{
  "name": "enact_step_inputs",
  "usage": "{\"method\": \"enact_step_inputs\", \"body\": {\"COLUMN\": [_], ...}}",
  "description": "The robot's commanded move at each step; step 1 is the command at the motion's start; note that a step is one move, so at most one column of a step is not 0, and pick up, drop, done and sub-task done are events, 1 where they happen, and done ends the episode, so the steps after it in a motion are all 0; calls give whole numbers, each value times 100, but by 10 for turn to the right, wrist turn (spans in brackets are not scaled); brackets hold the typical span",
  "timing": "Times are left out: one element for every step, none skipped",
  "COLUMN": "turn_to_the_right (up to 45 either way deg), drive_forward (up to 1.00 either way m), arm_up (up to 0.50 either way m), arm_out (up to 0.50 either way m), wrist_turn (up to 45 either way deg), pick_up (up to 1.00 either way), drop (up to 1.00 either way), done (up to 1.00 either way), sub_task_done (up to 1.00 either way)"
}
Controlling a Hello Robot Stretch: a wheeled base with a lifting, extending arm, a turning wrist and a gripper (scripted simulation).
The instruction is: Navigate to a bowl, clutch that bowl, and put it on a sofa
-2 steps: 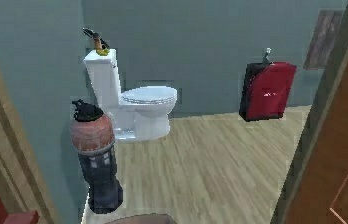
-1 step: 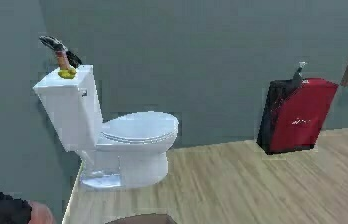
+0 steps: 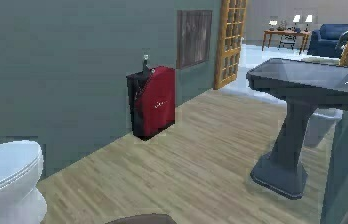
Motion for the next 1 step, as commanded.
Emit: {"method": "enact_step_inputs", "body": {"turn_to_the_right": [0], "drive_forward": [100], "arm_up": [0], "arm_out": [0], "wrist_turn": [0], "pick_up": [0], "drop": [0], "done": [0], "sub_task_done": [0]}}
